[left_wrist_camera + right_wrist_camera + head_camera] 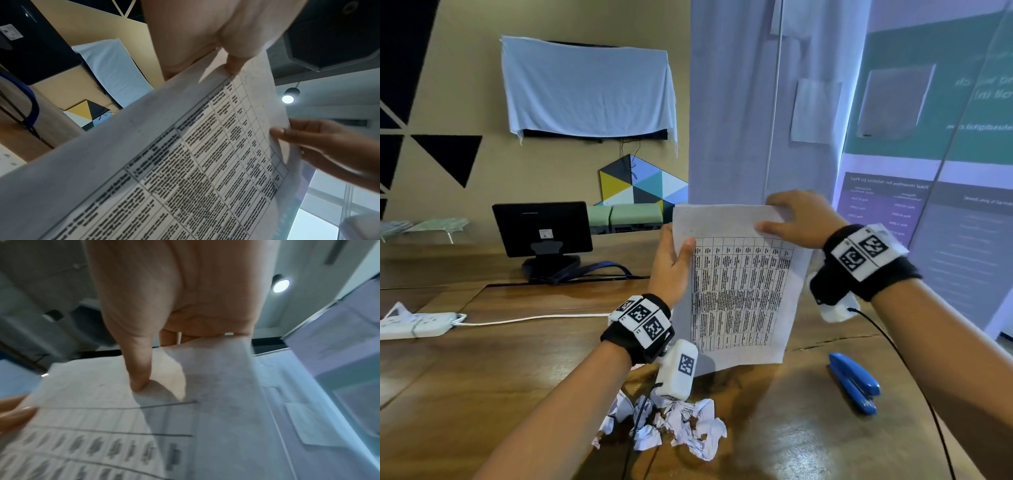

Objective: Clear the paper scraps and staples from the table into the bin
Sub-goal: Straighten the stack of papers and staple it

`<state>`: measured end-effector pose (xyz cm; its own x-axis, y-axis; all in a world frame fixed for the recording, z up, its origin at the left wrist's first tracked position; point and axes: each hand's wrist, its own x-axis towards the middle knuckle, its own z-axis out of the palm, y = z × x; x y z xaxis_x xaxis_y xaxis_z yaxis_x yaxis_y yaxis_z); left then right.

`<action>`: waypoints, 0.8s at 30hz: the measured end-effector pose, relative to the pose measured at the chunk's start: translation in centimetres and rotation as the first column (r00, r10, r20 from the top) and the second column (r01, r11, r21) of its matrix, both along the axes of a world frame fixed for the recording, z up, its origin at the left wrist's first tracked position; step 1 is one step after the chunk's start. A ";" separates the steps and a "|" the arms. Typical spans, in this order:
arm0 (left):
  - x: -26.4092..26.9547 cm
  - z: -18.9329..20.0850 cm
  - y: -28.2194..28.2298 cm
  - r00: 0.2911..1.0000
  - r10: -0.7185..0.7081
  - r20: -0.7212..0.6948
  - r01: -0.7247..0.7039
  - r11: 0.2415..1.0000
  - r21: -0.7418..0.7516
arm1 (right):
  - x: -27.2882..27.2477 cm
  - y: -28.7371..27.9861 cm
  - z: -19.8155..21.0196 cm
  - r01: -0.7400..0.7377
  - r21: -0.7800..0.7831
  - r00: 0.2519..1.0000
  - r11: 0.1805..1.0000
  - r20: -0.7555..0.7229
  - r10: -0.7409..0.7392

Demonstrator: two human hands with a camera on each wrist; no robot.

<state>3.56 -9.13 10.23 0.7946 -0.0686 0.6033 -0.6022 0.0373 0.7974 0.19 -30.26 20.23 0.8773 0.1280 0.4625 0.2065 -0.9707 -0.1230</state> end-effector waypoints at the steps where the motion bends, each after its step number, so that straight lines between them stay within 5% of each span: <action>1: 0.1 0.0 0.0 1.000 -0.002 0.008 0.002 1.000 0.009 | -0.1 -1.2 -0.2 0.016 0.085 1.000 0.996 0.007 -0.017; 4: 0.1 -0.1 -0.1 1.000 0.010 0.008 -0.010 1.000 0.027 | -0.5 -3.8 -1.7 -0.058 0.480 0.998 0.875 0.042 0.043; 8: -0.1 -0.7 -0.7 0.998 -0.030 -0.061 0.036 0.995 0.096 | -0.2 -4.1 -5.9 -0.141 0.922 0.985 0.360 0.095 0.143; 10: -0.1 -1.2 -0.9 0.997 -0.022 -0.080 0.032 0.992 0.122 | 0.3 -3.6 -8.2 -0.106 0.966 0.987 0.235 0.074 0.144; 13: 0.1 -1.0 -1.3 0.998 0.022 -0.065 -0.014 0.993 0.118 | 0.6 -3.1 -9.3 -0.107 0.958 0.993 0.267 0.087 0.085; 20: -0.6 1.3 -1.5 0.982 0.136 0.129 -0.131 0.990 -0.046 | -0.3 -0.7 -4.0 -0.317 0.842 0.933 0.436 0.360 -0.015; 24: -0.5 -0.6 -1.6 0.983 0.185 0.019 -0.182 0.979 -0.089 | -0.3 0.2 -7.1 -0.255 0.852 0.947 0.457 0.317 -0.062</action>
<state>3.09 -10.73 9.59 0.7724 0.1306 0.6216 -0.6262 -0.0075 0.7796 -0.13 -30.10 13.13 0.7063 -0.4063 0.5797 0.4673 -0.3474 -0.8129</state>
